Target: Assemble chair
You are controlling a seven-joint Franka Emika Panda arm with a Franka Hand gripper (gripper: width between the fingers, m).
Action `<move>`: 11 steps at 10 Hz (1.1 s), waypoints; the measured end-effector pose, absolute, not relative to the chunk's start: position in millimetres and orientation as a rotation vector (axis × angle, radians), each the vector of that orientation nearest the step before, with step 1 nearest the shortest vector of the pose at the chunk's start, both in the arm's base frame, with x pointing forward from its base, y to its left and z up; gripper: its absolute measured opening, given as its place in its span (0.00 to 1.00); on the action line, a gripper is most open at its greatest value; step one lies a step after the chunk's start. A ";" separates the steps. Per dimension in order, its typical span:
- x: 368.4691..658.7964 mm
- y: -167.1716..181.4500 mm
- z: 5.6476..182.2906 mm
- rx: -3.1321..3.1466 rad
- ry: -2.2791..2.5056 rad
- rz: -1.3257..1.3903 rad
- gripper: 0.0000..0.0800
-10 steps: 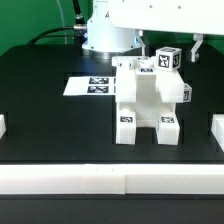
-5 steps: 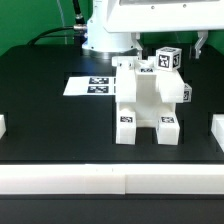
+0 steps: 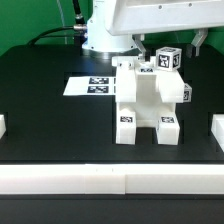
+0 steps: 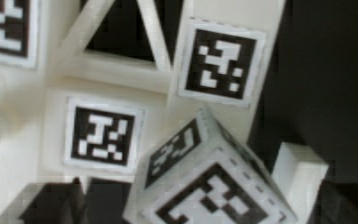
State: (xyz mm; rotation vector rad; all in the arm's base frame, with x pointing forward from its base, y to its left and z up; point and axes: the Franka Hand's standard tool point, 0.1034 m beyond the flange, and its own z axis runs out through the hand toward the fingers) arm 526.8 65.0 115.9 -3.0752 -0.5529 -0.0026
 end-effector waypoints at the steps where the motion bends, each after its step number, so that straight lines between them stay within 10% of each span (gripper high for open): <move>1: 525.3 66.9 114.7 -3.061 -0.653 0.000 0.81; 7: 525.5 63.3 114.2 -2.977 -0.971 -0.001 0.81; 9: 525.5 63.2 114.2 -2.977 -0.970 -0.001 0.39; 11: 525.5 63.3 114.2 -2.996 -0.905 -0.001 0.36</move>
Offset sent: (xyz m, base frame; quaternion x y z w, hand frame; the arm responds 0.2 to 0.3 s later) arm -0.0015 0.0020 0.0017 0.0018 0.0009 -0.2029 0.9792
